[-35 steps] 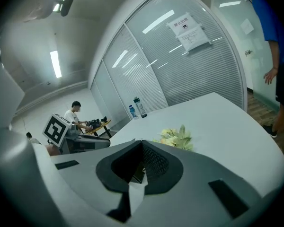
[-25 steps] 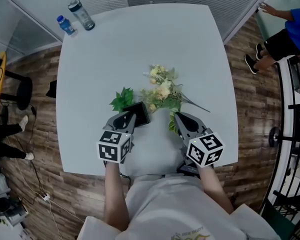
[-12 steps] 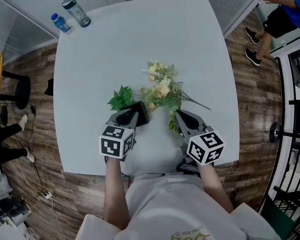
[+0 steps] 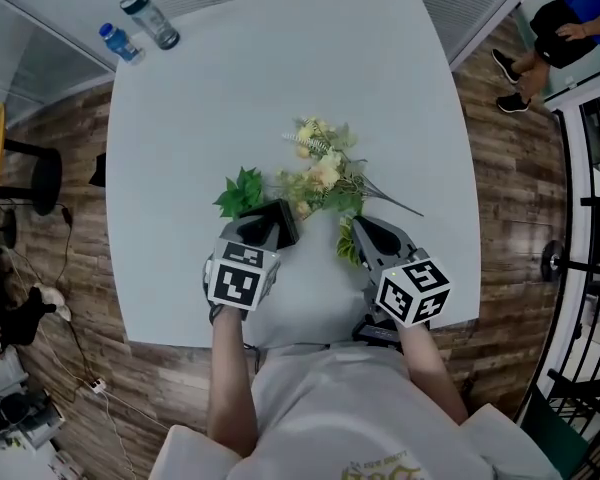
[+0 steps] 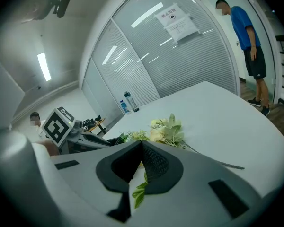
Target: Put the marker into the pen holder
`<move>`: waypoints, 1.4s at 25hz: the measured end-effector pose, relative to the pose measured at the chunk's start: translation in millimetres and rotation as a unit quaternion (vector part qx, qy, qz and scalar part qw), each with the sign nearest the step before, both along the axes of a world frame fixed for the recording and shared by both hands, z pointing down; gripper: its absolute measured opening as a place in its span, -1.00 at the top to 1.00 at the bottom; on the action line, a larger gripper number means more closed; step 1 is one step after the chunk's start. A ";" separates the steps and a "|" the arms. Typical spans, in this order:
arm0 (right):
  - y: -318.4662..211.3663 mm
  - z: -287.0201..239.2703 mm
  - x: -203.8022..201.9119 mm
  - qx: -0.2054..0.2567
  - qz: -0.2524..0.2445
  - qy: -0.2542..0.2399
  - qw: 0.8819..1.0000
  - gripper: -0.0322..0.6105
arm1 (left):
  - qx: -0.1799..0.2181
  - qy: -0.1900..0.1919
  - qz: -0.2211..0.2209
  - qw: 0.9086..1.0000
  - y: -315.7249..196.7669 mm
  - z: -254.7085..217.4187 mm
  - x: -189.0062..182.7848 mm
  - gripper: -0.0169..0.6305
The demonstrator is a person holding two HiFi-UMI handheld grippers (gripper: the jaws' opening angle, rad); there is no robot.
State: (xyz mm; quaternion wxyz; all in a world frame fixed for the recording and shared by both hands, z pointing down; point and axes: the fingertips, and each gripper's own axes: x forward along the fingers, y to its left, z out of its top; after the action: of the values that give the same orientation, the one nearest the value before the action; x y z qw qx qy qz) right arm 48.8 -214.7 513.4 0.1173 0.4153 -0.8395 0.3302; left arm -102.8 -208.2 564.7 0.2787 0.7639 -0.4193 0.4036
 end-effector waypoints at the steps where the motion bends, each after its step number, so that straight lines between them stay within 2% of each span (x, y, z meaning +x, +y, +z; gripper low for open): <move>1: 0.1 0.4 0.4 -0.001 0.001 0.000 1.000 0.85 | -0.004 -0.014 0.007 1.000 0.8 1.8 0.0 0.78; 4: 0.9 1.3 2.8 -0.003 0.004 -0.001 1.000 0.85 | -0.009 -0.040 0.023 0.999 2.6 4.4 0.9 0.78; 7: 2.0 2.1 4.7 -0.005 0.007 -0.002 1.000 0.85 | -0.008 -0.046 0.023 0.999 3.3 5.2 0.8 0.77; 19: 5.8 -0.3 6.8 -0.005 0.014 -0.005 1.000 0.85 | -0.003 -0.046 0.028 0.999 4.1 4.1 3.4 0.67; 29: 6.9 -3.5 6.4 -0.003 0.013 -0.005 1.000 0.85 | 0.031 -0.047 0.024 0.998 -0.6 -3.8 1.5 0.60; 35: 8.3 -10.3 1.7 0.007 0.007 -0.007 1.000 0.85 | 0.042 -0.033 0.016 0.998 -0.4 -8.5 0.4 0.56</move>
State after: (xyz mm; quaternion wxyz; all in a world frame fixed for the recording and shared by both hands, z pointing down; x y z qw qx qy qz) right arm 50.5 -206.4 503.1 0.1062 0.4193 -0.8396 0.3286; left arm -102.4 -208.6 556.2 0.2259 0.7677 -0.4323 0.4156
